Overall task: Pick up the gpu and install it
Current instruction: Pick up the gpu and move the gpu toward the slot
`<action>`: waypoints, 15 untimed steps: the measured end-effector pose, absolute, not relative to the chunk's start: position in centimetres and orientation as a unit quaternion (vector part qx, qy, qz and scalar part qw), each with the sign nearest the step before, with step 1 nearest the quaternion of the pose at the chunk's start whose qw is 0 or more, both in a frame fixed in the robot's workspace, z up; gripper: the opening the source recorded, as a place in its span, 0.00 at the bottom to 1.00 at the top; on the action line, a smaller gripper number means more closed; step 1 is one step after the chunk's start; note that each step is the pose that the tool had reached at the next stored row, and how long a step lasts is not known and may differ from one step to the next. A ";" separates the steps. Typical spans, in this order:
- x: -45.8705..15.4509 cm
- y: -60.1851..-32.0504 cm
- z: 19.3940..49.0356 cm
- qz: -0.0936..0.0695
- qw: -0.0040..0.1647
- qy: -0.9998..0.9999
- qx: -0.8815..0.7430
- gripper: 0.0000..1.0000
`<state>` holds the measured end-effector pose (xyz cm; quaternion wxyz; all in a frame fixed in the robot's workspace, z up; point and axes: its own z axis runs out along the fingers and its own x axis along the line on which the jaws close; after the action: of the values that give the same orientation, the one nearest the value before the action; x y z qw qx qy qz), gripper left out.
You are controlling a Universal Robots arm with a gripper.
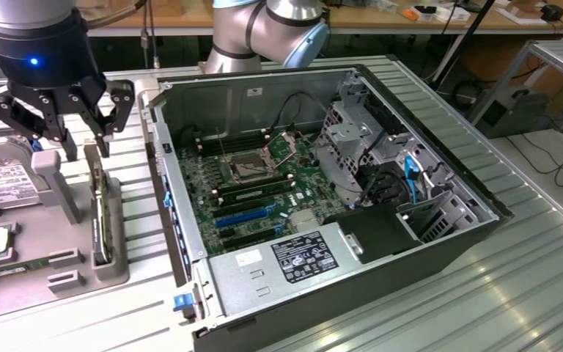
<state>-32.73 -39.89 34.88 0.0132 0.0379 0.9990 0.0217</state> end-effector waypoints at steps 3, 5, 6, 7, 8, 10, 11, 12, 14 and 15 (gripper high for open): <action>-32.7 -39.9 34.6 0.022 0.013 0.999 0.038 0.42; -32.7 -39.9 34.5 0.022 0.013 0.999 0.038 0.42; -32.7 -39.9 34.5 0.022 0.013 0.999 0.038 0.42; -32.7 -39.9 34.4 0.022 0.013 0.999 0.038 0.42; -32.7 -39.9 34.4 0.022 0.013 0.999 0.038 0.42; -32.7 -39.9 34.3 0.022 0.013 0.999 0.038 0.42; -32.7 -39.9 34.2 0.022 0.013 0.999 0.038 0.42; -32.7 -39.9 34.1 0.022 0.013 0.999 0.038 0.42; -32.7 -39.9 33.9 0.022 0.013 0.999 0.038 0.42; -32.7 -39.9 33.8 0.022 0.013 0.999 0.038 0.42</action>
<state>-32.74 -39.89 33.78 0.0132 0.0380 0.9990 0.0217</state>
